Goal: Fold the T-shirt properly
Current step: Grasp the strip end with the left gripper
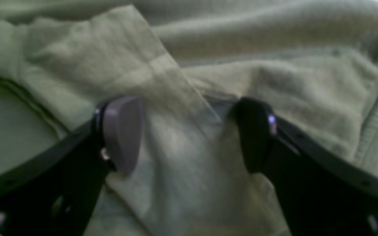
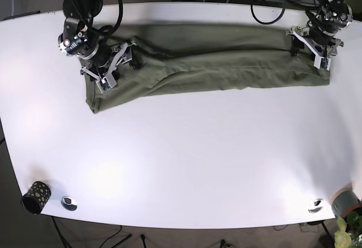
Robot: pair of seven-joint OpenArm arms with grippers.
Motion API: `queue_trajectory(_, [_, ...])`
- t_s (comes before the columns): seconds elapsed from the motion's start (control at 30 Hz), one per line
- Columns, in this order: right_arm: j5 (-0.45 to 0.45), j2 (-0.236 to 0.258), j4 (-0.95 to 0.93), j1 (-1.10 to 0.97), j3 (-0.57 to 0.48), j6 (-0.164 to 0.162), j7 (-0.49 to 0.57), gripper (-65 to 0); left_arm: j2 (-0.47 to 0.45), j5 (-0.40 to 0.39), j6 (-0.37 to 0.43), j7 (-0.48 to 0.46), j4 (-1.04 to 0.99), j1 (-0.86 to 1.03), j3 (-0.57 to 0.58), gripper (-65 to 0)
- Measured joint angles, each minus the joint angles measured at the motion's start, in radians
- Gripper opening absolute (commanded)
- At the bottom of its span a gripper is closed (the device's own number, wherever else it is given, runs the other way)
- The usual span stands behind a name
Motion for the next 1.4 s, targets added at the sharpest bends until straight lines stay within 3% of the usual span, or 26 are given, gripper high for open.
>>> queue_trajectory(0.23, [-0.002, 0.034, -0.129, 0.123, -0.001, 0.002, 0.012, -21.4, -0.001, -0.012, 0.0, -0.005, -0.055, -0.062, 0.003, -25.4])
queue_trajectory(0.43, [-0.009, 0.034, -0.132, 0.13, -0.003, -0.002, 0.006, -21.4, 0.0, -0.027, -0.001, 0.154, 0.086, -0.061, -0.006, -24.6])
queue_trajectory(0.6, [-0.008, 0.034, -0.132, 0.129, -0.004, -0.002, 0.006, -21.4, 0.002, -0.179, -0.003, 0.233, 0.145, -0.09, -0.142, -9.0])
queue_trajectory(0.7, [-0.009, 0.033, -0.132, 0.129, -0.003, -0.003, 0.006, -21.4, 0.001, -0.176, -0.002, 0.289, 0.129, -0.122, -0.237, -2.9])
queue_trajectory(0.87, [-0.008, 0.033, -0.132, 0.129, -0.003, -0.005, 0.006, -21.4, -0.011, -0.183, 0.003, 0.349, 0.041, -0.172, -0.254, -3.1])
queue_trajectory(1.13, [-0.009, 0.033, -0.132, 0.129, -0.003, -0.006, 0.006, -21.4, -0.06, -0.303, 0.002, 0.343, -0.118, -0.188, -0.258, -3.2])
queue_trajectory(1.4, [-0.009, 0.032, -0.132, 0.129, -0.003, -0.006, 0.006, -21.4, -0.066, -0.319, 0.0, 0.34, -0.183, -0.203, -0.252, -3.2])
